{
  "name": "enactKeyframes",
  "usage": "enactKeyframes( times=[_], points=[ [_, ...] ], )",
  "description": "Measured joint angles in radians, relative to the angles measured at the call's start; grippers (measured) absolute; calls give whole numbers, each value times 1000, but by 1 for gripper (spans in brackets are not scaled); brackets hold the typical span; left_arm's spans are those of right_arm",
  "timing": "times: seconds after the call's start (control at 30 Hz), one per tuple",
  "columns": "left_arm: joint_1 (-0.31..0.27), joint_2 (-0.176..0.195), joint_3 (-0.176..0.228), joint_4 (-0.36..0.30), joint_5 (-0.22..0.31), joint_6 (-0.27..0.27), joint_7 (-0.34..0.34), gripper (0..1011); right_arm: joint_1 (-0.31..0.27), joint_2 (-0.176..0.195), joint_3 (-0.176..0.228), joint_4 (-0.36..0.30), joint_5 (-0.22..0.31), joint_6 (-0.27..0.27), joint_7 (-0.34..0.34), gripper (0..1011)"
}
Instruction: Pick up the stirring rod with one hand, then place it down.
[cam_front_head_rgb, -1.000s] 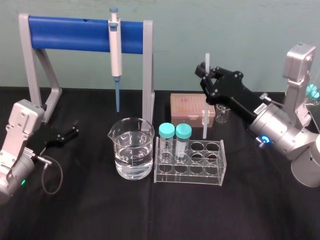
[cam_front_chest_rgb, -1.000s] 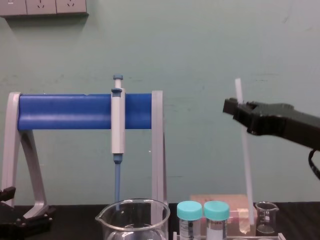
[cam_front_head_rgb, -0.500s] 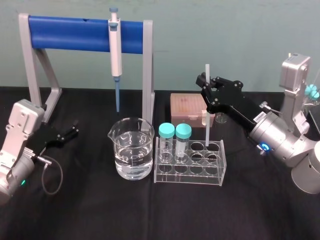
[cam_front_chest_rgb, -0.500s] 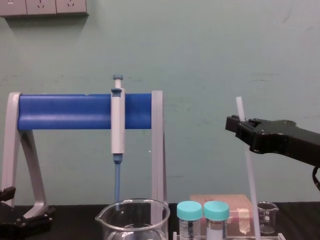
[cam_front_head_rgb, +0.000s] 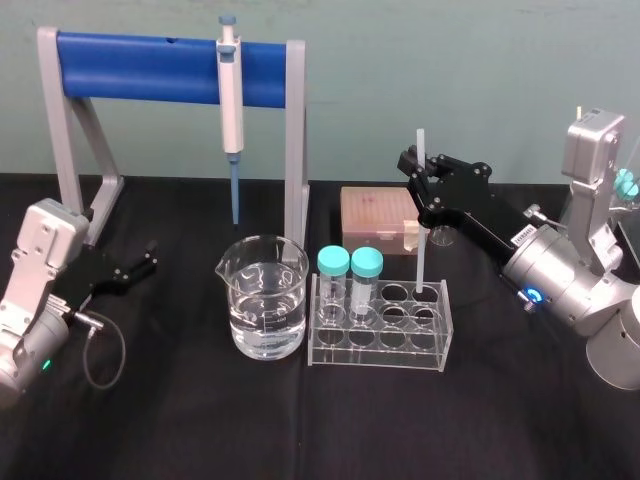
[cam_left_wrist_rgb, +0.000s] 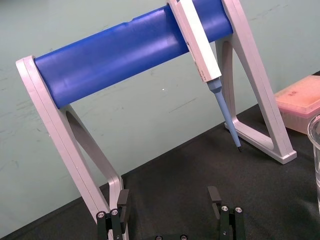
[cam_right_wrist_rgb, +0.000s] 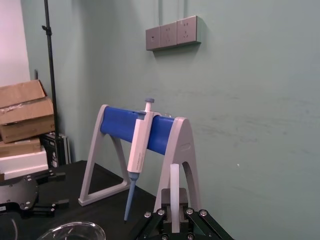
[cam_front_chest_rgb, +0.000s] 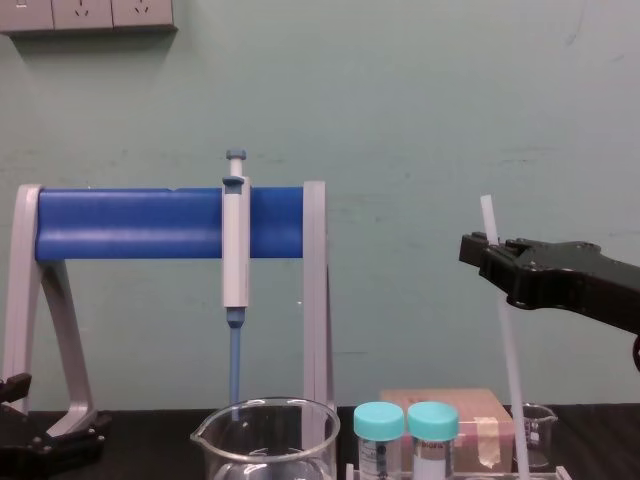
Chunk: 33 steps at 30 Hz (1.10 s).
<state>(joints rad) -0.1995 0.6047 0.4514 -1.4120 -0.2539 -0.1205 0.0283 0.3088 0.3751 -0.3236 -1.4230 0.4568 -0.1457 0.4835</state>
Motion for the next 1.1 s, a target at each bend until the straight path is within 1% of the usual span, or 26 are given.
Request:
enactKeyframes(
  times=[0.57, 0.7, 0.83, 1.1],
  points=[
    [0, 0, 0, 0, 0, 0, 0, 1000, -7, -9, 4, 24, -13, 10, -12, 72],
    [0, 0, 0, 0, 0, 0, 0, 1000, -5, -13, 2, 40, -28, -2, -16, 72],
    [0, 0, 0, 0, 0, 0, 0, 1000, -5, -20, 1, 58, -45, -30, -18, 72],
    [0, 0, 0, 0, 0, 0, 0, 1001, -12, -41, 13, 84, -55, -79, -17, 72]
  ],
)
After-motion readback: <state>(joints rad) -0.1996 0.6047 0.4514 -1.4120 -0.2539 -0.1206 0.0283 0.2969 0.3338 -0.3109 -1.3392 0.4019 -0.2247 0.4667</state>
